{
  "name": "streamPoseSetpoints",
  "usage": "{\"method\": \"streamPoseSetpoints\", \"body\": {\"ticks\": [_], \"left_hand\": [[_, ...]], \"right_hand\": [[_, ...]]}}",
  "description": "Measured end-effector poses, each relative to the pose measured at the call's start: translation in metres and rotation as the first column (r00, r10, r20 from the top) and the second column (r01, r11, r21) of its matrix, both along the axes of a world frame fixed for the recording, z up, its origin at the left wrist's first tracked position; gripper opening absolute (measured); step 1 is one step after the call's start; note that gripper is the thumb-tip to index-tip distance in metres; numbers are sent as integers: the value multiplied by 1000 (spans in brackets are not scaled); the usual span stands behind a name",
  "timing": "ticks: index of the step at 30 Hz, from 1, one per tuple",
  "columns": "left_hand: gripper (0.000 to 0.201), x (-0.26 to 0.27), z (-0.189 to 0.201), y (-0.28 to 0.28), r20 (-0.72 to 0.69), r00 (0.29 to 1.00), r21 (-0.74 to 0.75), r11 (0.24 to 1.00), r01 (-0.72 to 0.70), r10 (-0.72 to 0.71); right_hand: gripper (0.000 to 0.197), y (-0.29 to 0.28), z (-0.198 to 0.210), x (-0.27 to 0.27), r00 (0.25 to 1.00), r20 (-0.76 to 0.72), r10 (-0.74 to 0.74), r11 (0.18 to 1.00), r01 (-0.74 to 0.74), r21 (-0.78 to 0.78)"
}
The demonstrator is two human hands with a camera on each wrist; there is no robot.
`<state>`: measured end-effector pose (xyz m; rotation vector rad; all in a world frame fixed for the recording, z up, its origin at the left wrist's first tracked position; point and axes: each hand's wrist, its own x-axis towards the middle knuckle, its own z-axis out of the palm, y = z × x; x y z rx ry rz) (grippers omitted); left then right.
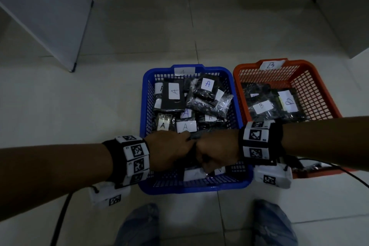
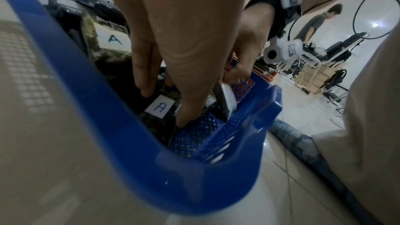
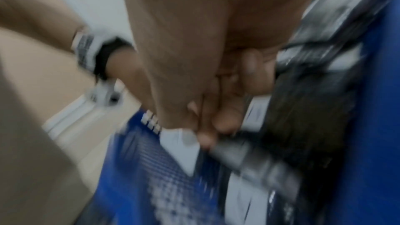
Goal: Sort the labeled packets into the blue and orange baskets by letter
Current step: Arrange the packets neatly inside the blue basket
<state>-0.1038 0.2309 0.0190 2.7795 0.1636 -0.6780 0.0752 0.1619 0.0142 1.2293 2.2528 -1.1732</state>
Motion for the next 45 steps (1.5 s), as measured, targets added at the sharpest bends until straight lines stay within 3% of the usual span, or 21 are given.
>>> {"method": "streamPoseSetpoints", "body": {"ticks": [4,8,11,17,21,25,29,32,34,37,41,45], "left_hand": [[62,2,3,-1,-25,1000,-17,1000,-13,12],[55,2,1,-7,-19,1000,33,999,16,-16],[56,1,0,-11,-5,1000,63,998,3,-3],[57,3,1,-15,-53,998,109,994,-24,30],[50,1,-2,-18,33,997,108,992,62,-66],[42,4,-3,-20,32,998,147,988,39,-45],[39,8,-1,-18,-72,997,231,973,23,-7],[30,3,-3,-12,-98,995,223,974,44,-23],[30,-5,-5,-5,-25,1000,195,981,16,-11],[9,-4,-1,-5,-197,980,108,994,-12,33],[29,-2,0,-4,-122,991,73,996,-54,63],[53,0,-4,-6,-35,998,162,986,-47,54]], "right_hand": [[24,12,29,29,995,81,-56,998,57,-6],[35,23,44,51,948,306,-91,961,3,275],[29,25,40,51,909,401,-116,938,-32,345],[25,11,29,46,948,276,-160,893,20,450],[33,6,20,44,977,188,-98,927,21,374],[33,8,19,46,979,158,-128,929,62,366],[39,6,18,47,976,142,-164,936,109,336],[24,5,24,47,985,96,-146,945,110,309],[15,4,29,44,994,68,-88,978,73,194],[21,-3,28,35,990,130,62,998,-57,-37],[51,-11,19,25,936,234,264,964,-259,-53],[54,-9,13,18,914,247,321,945,-326,-22]]}}
